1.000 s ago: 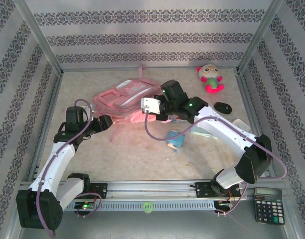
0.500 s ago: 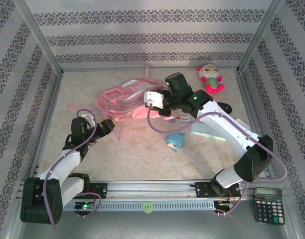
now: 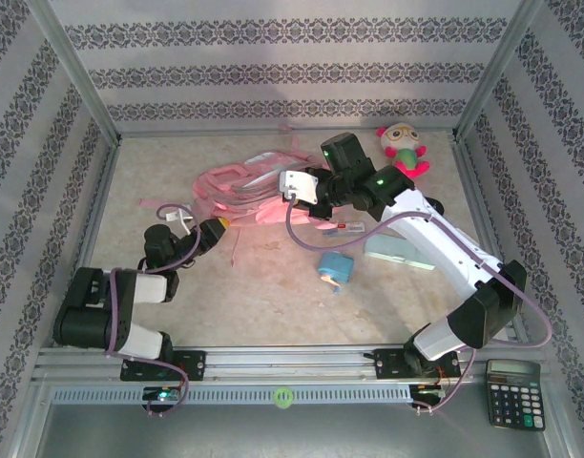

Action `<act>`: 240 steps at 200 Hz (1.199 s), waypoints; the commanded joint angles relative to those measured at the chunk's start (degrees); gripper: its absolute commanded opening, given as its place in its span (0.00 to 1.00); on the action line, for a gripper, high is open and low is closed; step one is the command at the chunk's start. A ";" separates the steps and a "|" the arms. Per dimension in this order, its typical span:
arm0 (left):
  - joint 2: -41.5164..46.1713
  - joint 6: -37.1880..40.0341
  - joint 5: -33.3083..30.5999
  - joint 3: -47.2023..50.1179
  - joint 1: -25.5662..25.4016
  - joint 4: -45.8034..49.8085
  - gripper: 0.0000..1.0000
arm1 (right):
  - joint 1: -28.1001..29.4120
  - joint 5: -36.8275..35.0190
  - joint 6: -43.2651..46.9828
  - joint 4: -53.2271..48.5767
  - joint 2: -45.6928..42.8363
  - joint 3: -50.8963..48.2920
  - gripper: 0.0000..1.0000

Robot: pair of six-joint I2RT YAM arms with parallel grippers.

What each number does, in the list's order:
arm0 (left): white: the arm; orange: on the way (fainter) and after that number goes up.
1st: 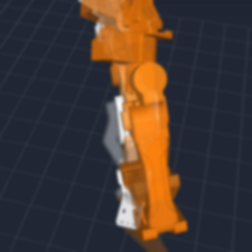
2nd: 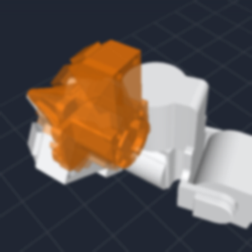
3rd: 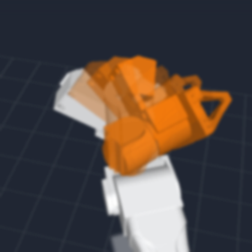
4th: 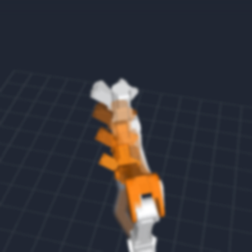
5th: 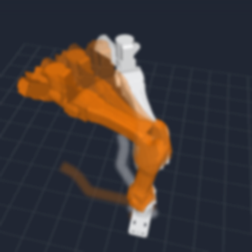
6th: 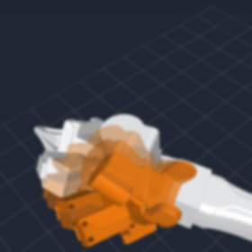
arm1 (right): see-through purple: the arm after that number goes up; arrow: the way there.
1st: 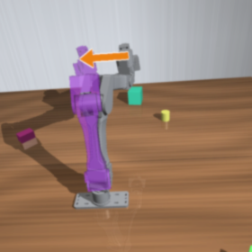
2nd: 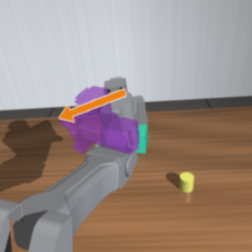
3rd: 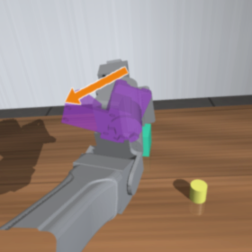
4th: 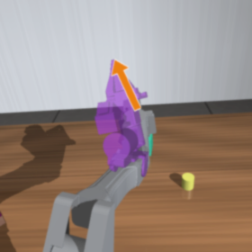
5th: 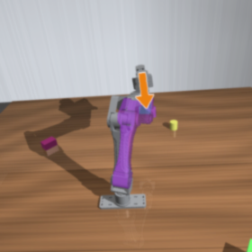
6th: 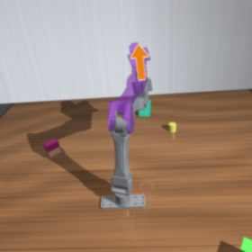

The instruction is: Pack the student bag

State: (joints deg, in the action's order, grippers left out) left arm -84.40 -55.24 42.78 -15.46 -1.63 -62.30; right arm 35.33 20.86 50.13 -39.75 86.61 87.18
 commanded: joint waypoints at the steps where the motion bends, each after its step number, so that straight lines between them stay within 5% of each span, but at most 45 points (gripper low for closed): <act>1: -4.48 -5.97 2.54 0.84 -0.92 -17.46 0.32 | -0.62 2.83 0.72 3.19 -0.66 3.46 0.00; 25: -6.63 -6.27 3.55 0.93 -1.01 -19.44 0.10 | -0.78 2.12 0.67 3.19 -0.56 3.61 0.00; 51: -2.43 -3.21 1.53 2.52 -1.01 -15.23 0.00 | -0.88 1.00 -0.01 3.36 -0.74 3.33 0.00; 76: 7.26 3.72 0.04 1.91 -1.42 1.24 0.00 | -0.55 -0.58 -2.41 5.46 -1.05 1.92 0.00; 111: 26.57 18.66 -1.40 -4.34 -3.28 37.98 0.00 | 2.77 -11.59 -8.35 11.83 -0.18 -2.02 0.00; 131: 31.30 22.00 1.41 -6.82 -4.03 48.17 0.00 | 4.90 -12.95 -10.90 17.16 0.60 -5.87 0.00; 172: 28.92 24.14 4.67 -12.35 -11.54 56.59 0.00 | 7.88 -13.00 -17.32 24.28 2.92 -9.20 0.00; 240: 25.86 25.74 6.78 -19.92 -23.10 55.34 0.03 | 8.27 -9.11 -21.30 31.39 2.89 -15.96 0.00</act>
State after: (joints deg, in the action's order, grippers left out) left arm -59.31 -33.91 41.60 -30.28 -20.29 -5.91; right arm 42.96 9.21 31.75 -19.51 89.52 73.19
